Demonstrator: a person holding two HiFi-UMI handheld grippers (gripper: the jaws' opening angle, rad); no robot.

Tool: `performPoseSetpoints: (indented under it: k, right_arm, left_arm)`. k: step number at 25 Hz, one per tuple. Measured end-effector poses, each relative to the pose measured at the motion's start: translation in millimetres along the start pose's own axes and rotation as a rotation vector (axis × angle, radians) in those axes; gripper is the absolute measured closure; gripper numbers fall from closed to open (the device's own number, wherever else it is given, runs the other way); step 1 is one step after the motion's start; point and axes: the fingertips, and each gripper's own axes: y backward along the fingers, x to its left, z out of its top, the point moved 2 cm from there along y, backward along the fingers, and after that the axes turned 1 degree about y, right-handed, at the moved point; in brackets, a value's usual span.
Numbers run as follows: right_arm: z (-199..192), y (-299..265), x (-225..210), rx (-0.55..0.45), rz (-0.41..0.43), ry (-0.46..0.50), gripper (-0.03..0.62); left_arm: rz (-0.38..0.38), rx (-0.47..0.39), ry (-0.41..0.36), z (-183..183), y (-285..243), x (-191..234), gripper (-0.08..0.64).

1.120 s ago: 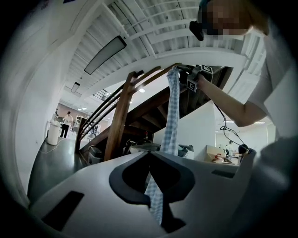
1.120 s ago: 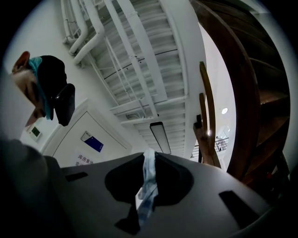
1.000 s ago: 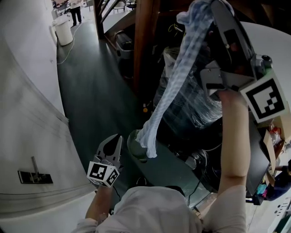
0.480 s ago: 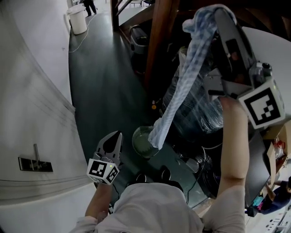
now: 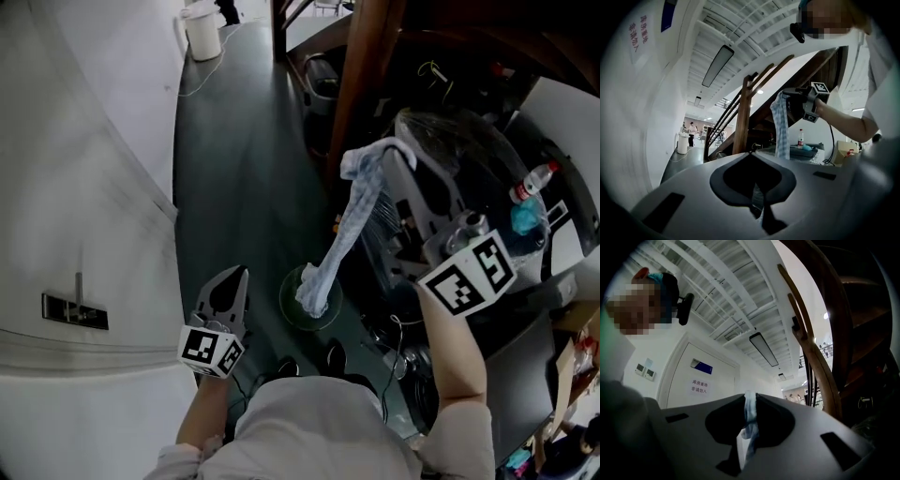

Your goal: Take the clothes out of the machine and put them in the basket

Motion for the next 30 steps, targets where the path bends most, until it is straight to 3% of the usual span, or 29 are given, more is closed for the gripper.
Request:
performPoseSetpoints:
  k: [8, 15, 30]
  right_arm:
    - [-117.2, 32.4, -25.3, 0.192, 0.053, -0.094, 0.561]
    - [-193.8, 68.1, -40.0, 0.318, 0.072, -0.161, 0.56]
    - [-319.7, 113.4, -47.6, 0.562, -0.127, -0.187, 0.56]
  left_arm:
    - [0.131, 0.009, -0.048, -2.1, -21.0, -27.2, 0.54]
    - [0.224, 0.047, -0.044, -23.7, -29.6, -48.8, 0.54]
    - [0.13, 0.193, 0.053, -107.1, -43.4, -8.5, 0.538]
